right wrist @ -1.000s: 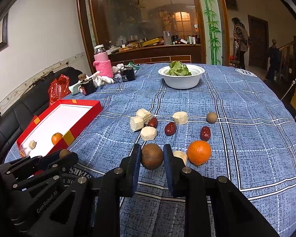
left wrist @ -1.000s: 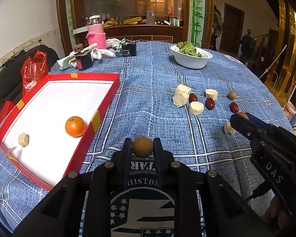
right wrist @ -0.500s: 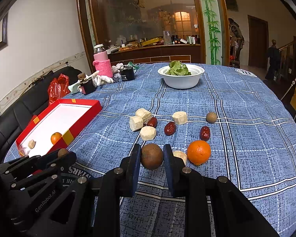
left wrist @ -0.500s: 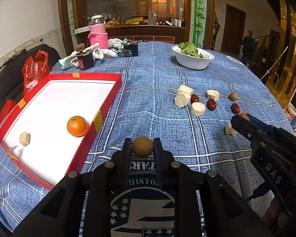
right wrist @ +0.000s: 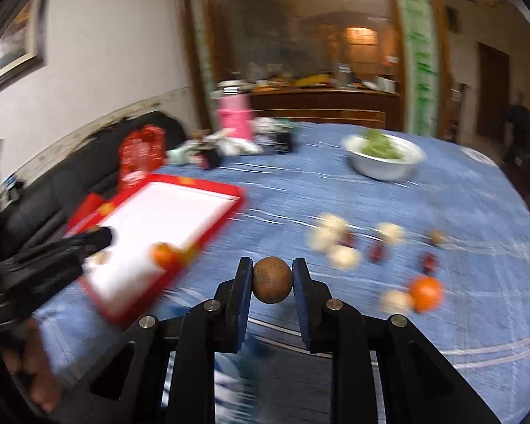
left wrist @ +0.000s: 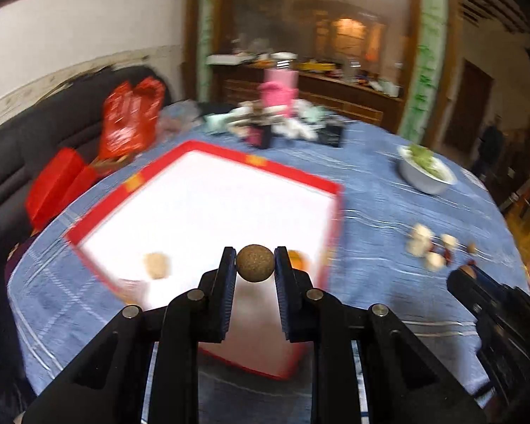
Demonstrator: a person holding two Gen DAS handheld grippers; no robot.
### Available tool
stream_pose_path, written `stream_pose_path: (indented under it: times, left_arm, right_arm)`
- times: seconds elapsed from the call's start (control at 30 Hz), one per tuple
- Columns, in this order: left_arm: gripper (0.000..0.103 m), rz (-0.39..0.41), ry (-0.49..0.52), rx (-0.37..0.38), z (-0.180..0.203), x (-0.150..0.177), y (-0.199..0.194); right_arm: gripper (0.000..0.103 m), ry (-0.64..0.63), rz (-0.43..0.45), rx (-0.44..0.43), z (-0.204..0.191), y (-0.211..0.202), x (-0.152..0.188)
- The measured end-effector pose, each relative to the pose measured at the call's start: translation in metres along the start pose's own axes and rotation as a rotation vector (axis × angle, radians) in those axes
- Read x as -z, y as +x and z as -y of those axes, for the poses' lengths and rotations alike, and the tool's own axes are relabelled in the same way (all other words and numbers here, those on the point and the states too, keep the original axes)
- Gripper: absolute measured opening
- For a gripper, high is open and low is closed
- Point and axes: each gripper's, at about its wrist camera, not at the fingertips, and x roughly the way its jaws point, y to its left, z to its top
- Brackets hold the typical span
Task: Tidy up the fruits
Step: 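Carry both brown fruits over the red-rimmed tray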
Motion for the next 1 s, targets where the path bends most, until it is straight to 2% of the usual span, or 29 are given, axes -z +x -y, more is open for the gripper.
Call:
stream_pose_path:
  times: [0.13, 0.33, 0.77, 1.0]
  left_arm:
    - [0.019, -0.045, -0.049, -0.054, -0.031, -0.006, 0.019]
    - [0.019, -0.066, -0.062, -0.088, -0.052, -0.013, 0.032]
    - [0.019, -0.181, -0.047, -0.054, -0.054, -0.015, 0.065]
    - [0.019, -0.185, -0.040, -0.060, -0.052, -0.012, 0.068]
  right_arm:
    - [0.023, -0.067, -0.029, -0.126, -0.055, 0.025, -0.017]
    - [0.023, -0.110, -0.099, -0.189, -0.105, 0.078, -0.034]
    - [0.023, -0.105, -0.208, -0.181, -0.124, 0.141, -0.048]
    - [0.023, -0.092, -0.218, -0.180, -0.123, 0.149, -0.045]
